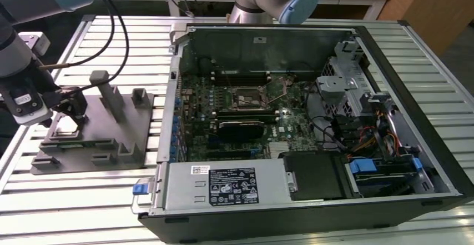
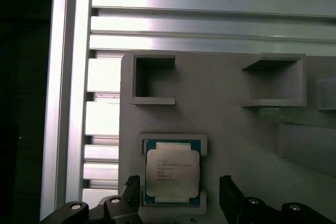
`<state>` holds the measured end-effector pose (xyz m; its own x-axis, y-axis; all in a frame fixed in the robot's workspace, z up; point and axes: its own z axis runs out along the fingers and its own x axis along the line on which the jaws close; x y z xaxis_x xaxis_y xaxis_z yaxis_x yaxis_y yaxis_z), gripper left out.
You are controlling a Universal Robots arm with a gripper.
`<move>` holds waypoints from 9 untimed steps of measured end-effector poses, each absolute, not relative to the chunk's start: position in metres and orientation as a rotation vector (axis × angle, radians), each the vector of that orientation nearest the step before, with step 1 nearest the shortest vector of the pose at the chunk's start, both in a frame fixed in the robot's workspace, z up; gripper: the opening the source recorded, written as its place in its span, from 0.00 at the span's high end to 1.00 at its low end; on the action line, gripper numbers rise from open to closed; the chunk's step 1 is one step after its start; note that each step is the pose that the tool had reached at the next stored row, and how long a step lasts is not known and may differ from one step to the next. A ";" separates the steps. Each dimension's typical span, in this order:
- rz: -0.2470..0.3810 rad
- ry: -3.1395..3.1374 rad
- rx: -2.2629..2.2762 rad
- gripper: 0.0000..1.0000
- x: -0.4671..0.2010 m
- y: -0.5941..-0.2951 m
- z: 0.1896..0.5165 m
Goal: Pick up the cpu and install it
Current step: 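Pick up the cpu and move it towards the insertion slot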
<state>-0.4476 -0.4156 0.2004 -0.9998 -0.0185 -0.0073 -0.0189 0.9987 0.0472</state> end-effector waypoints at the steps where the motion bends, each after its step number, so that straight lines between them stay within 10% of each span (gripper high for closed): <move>1: 0.074 3.134 -0.032 0.29 -0.448 -0.416 0.200; 9: 0.074 3.134 -0.043 0.29 -0.448 -0.414 0.198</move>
